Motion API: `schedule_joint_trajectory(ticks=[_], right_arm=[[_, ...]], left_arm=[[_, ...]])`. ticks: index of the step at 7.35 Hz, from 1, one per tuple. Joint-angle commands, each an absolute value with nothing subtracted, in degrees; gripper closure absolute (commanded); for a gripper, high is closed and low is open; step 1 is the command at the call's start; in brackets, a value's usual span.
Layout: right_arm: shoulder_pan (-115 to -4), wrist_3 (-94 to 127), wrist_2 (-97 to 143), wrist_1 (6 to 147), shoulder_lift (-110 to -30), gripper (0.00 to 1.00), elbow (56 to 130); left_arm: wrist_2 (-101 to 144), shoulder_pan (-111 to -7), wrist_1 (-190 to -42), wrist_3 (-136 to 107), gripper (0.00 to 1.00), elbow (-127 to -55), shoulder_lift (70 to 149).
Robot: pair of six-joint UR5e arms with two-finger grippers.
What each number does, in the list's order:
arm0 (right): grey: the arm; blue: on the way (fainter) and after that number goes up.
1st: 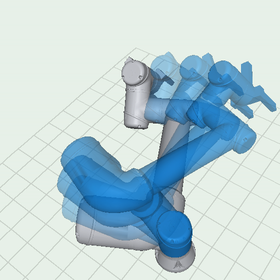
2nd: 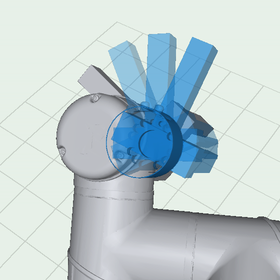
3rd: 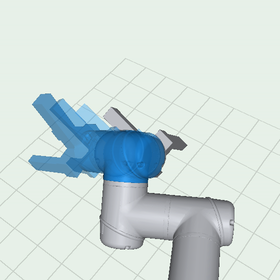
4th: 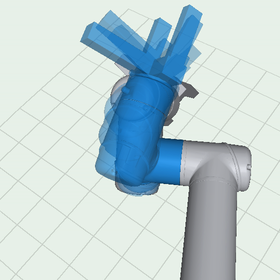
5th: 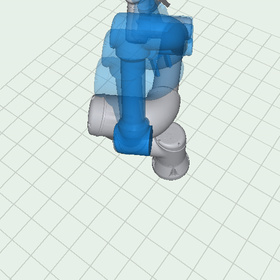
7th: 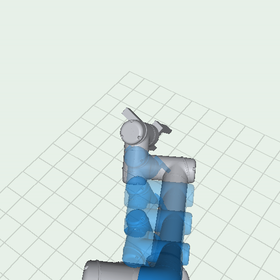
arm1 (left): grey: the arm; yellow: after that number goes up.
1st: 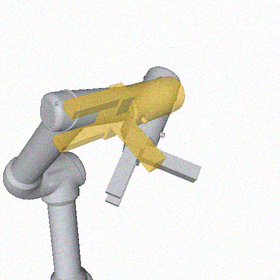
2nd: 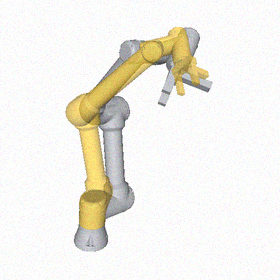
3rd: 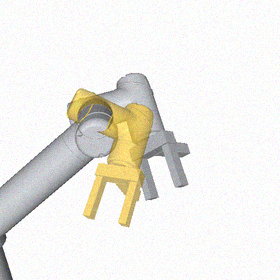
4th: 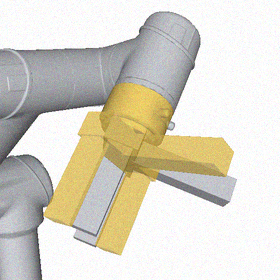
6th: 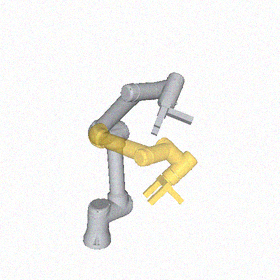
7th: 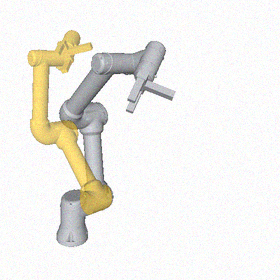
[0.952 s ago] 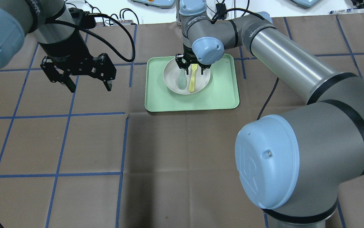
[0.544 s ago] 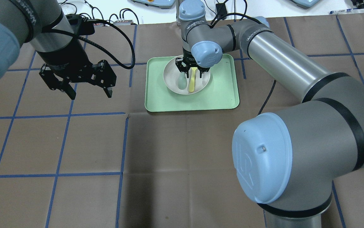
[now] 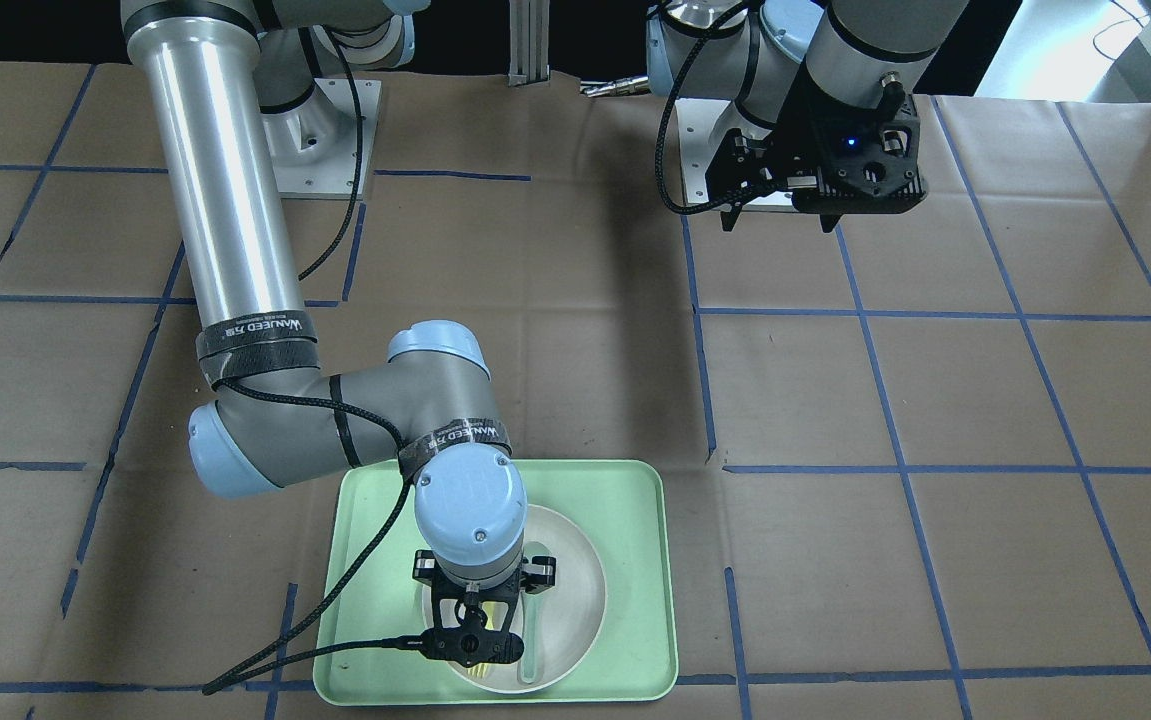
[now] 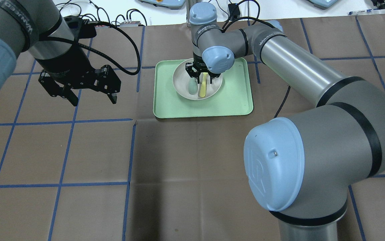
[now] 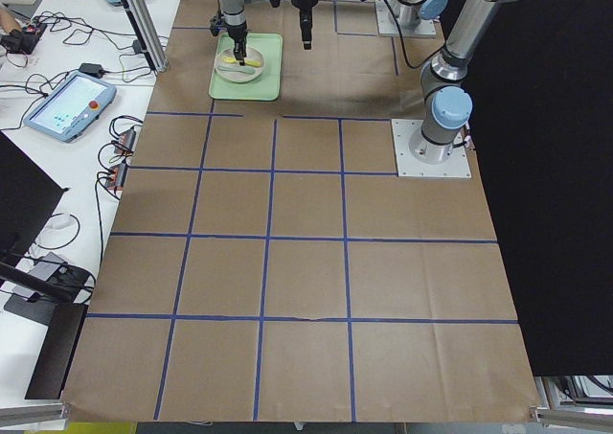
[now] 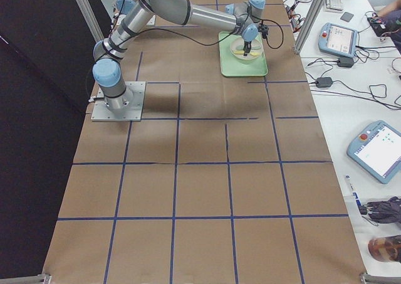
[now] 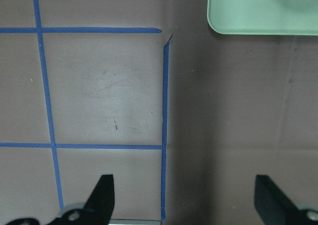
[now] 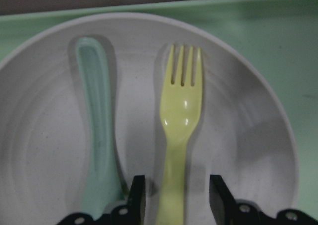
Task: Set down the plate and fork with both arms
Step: 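Close the right gripper on the yellow fork handle and lift it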
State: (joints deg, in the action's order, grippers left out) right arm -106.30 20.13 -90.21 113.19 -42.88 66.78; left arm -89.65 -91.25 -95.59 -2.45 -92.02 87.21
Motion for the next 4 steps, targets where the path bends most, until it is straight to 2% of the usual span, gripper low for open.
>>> schedule_joint_trajectory(ticks=[1, 4], right_arm=[[-106.26, 20.13, -90.26, 113.38, -42.37, 0.47, 66.62], [-106.17, 20.13, -90.26, 114.17, -42.10, 0.73, 66.62]], left_arm=[[-89.65, -90.88, -94.84, -1.94, 0.00, -91.85, 87.45], [-89.82, -90.79, -94.66, -1.58, 0.00, -91.67, 87.19]])
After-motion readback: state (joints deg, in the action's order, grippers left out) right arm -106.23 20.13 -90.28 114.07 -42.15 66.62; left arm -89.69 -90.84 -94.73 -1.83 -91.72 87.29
